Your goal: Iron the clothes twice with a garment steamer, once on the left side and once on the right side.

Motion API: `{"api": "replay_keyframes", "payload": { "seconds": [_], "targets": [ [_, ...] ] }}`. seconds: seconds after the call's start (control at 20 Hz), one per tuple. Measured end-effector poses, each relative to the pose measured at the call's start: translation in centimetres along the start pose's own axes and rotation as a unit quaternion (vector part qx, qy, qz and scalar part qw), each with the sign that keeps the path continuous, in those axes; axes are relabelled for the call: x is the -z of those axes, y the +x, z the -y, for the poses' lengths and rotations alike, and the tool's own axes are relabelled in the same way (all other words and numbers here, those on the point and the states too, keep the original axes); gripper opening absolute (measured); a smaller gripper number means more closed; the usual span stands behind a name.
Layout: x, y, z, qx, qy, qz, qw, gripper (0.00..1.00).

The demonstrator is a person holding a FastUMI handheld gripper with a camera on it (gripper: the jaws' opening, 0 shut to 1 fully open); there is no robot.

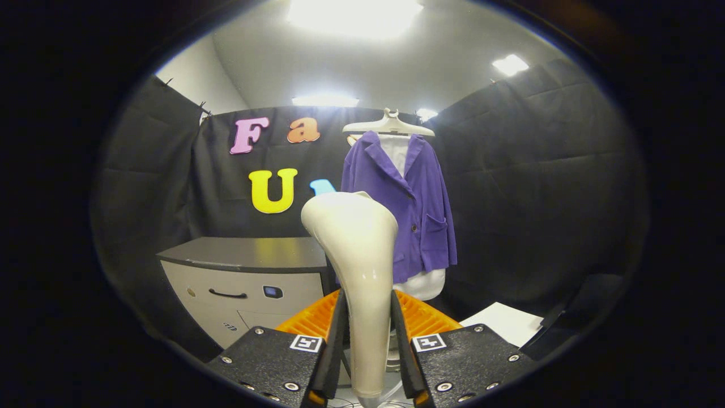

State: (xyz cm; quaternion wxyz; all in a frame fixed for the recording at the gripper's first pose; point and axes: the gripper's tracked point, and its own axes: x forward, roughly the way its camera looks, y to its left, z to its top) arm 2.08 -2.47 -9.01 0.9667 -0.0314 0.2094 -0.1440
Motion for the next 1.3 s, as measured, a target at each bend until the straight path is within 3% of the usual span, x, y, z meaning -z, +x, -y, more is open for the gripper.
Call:
{"api": "replay_keyframes", "payload": {
  "seconds": [0.55,1.3],
  "targets": [
    [-0.1,-4.6,-2.4,-0.005,0.006,0.02,1.0,0.43],
    [-0.2,-4.0,-2.2,-0.008,0.011,0.02,1.0,0.43]
  ]
}}
